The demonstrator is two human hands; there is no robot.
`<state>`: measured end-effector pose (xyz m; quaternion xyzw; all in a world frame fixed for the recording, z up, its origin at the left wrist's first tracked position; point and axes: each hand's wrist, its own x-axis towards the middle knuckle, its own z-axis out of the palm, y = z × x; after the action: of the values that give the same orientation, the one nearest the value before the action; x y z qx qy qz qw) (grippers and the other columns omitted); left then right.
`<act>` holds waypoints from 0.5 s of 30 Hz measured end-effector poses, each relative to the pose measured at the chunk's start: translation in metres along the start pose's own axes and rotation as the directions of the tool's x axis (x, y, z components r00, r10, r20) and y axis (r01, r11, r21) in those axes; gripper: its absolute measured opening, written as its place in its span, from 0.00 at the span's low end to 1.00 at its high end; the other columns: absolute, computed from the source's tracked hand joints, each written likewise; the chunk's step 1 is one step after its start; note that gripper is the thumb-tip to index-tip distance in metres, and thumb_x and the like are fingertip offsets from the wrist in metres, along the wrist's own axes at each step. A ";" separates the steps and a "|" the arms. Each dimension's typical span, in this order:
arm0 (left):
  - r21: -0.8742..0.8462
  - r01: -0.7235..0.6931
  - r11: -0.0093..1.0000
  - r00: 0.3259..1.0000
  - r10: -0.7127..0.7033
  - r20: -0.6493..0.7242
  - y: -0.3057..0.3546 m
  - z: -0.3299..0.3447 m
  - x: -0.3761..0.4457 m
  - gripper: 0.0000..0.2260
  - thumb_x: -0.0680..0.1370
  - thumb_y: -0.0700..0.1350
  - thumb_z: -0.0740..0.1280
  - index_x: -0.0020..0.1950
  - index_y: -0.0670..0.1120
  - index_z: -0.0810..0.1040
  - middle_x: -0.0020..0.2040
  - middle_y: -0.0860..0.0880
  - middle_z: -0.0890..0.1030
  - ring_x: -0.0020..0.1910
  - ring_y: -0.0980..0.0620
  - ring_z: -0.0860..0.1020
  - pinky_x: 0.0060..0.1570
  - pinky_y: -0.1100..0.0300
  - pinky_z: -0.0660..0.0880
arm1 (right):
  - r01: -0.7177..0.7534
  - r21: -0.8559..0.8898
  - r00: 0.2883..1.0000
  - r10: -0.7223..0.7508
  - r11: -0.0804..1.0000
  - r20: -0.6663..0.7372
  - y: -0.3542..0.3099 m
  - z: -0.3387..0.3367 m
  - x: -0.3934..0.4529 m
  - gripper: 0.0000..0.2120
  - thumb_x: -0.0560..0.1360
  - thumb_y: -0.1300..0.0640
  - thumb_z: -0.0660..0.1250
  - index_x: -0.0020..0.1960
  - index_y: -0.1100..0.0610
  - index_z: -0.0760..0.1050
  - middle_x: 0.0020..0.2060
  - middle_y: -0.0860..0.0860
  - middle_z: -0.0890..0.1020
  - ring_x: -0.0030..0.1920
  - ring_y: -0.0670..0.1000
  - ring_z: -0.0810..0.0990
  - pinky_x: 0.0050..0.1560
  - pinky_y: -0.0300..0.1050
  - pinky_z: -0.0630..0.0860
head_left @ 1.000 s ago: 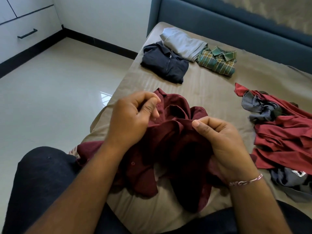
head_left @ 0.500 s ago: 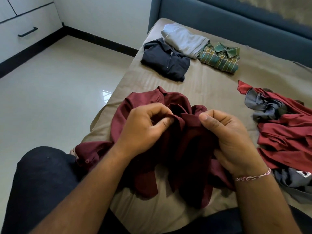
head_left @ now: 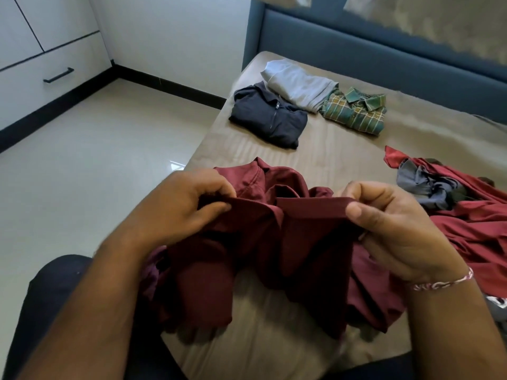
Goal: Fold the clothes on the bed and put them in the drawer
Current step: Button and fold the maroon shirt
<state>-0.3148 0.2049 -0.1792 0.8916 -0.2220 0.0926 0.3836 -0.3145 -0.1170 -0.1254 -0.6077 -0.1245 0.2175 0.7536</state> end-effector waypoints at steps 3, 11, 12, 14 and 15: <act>0.008 0.029 1.000 0.967 -0.026 -0.253 -0.009 -0.001 -0.001 0.13 0.77 0.32 0.73 0.53 0.49 0.87 0.47 0.54 0.83 0.46 0.54 0.81 0.46 0.69 0.72 | -0.056 -0.001 0.996 0.056 0.998 0.063 0.010 -0.001 -0.003 0.18 0.66 0.53 0.85 0.47 0.61 0.82 0.42 0.59 0.82 0.42 0.54 0.82 0.47 0.44 0.82; -0.100 0.096 0.990 0.698 -0.138 -0.702 -0.001 0.009 -0.004 0.12 0.81 0.38 0.70 0.64 0.48 0.83 0.57 0.54 0.84 0.56 0.60 0.83 0.61 0.62 0.78 | -0.064 0.168 0.998 0.067 0.984 -0.009 0.022 0.012 -0.004 0.19 0.65 0.54 0.85 0.48 0.63 0.83 0.40 0.58 0.84 0.38 0.51 0.84 0.41 0.41 0.83; -0.123 0.100 0.987 0.663 -0.159 -0.732 0.000 0.008 -0.004 0.11 0.81 0.39 0.71 0.62 0.48 0.83 0.56 0.55 0.84 0.55 0.61 0.83 0.60 0.62 0.78 | -0.051 0.152 0.998 0.057 0.987 -0.034 0.022 0.014 -0.004 0.19 0.65 0.53 0.85 0.48 0.62 0.84 0.41 0.58 0.84 0.39 0.52 0.84 0.44 0.43 0.83; -0.157 0.101 0.982 0.603 -0.186 -0.776 0.003 0.007 -0.003 0.08 0.81 0.40 0.71 0.60 0.47 0.84 0.54 0.54 0.85 0.54 0.59 0.84 0.59 0.61 0.79 | 0.007 0.020 0.992 -0.004 1.000 -0.128 0.020 0.019 -0.002 0.16 0.65 0.53 0.85 0.47 0.60 0.85 0.43 0.59 0.84 0.43 0.55 0.83 0.52 0.48 0.81; -0.169 0.104 0.980 0.581 -0.198 -0.789 0.003 0.007 -0.002 0.08 0.81 0.41 0.72 0.59 0.46 0.84 0.53 0.54 0.85 0.55 0.58 0.84 0.59 0.60 0.79 | 0.040 -0.100 0.982 -0.058 0.994 -0.182 0.018 0.023 -0.002 0.12 0.66 0.55 0.83 0.46 0.59 0.86 0.43 0.59 0.84 0.45 0.57 0.82 0.54 0.52 0.78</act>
<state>-0.3180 0.1989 -0.1824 0.7486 0.0462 0.4388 0.4949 -0.3298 -0.0949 -0.1372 -0.6576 -0.0796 0.1354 0.7368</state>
